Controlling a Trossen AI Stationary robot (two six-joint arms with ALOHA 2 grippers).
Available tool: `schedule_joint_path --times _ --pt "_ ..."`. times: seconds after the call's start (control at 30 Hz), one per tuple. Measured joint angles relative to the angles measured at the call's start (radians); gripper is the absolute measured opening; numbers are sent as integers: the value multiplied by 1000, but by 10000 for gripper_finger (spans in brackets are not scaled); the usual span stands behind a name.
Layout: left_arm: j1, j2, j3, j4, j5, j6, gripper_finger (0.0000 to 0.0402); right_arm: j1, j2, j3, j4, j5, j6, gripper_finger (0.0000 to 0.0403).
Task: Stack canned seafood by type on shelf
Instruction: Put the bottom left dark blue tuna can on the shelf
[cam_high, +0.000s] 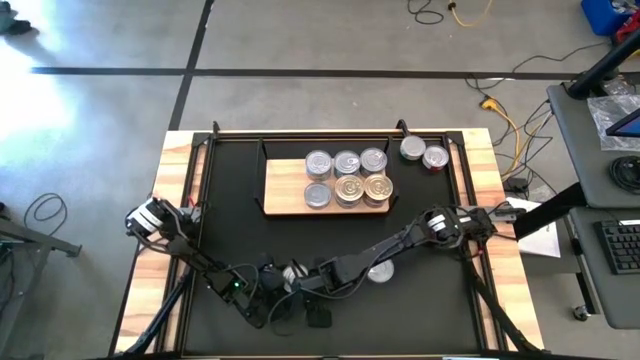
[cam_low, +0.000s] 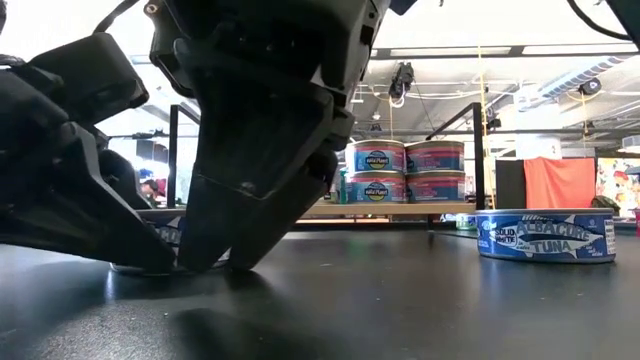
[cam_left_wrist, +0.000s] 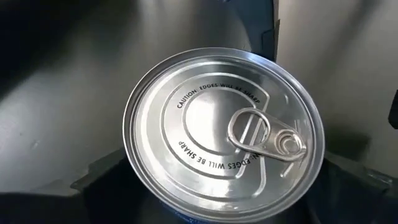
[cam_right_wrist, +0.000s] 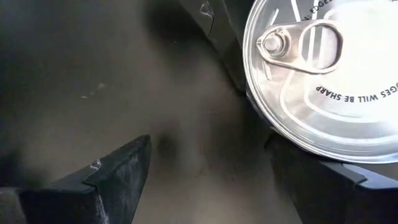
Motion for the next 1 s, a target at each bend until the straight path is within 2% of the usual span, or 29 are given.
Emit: schedule_joint_path --times 0.1,0.27,0.37,0.57,0.67,0.83,1.0 --pt "0 -11 14 -57 30 -71 355 0 -3 22 -50 0 11 324" --pt "-15 -61 68 -264 21 -213 352 -5 -15 117 -254 -18 10 312" --pt "-15 -91 93 -331 -64 -292 352 0 -16 192 -377 -20 -16 300" --pt "-15 -112 94 -356 -280 -520 353 7 -18 378 -555 -29 -63 273" --pt "5 -106 96 -352 -351 -532 353 6 -18 466 -606 21 -101 257" --pt "60 -102 97 -365 -380 -504 353 -3 -92 444 -562 161 -149 230" --pt "130 -102 97 -384 -393 -506 353 -37 -108 451 -554 312 -205 203"
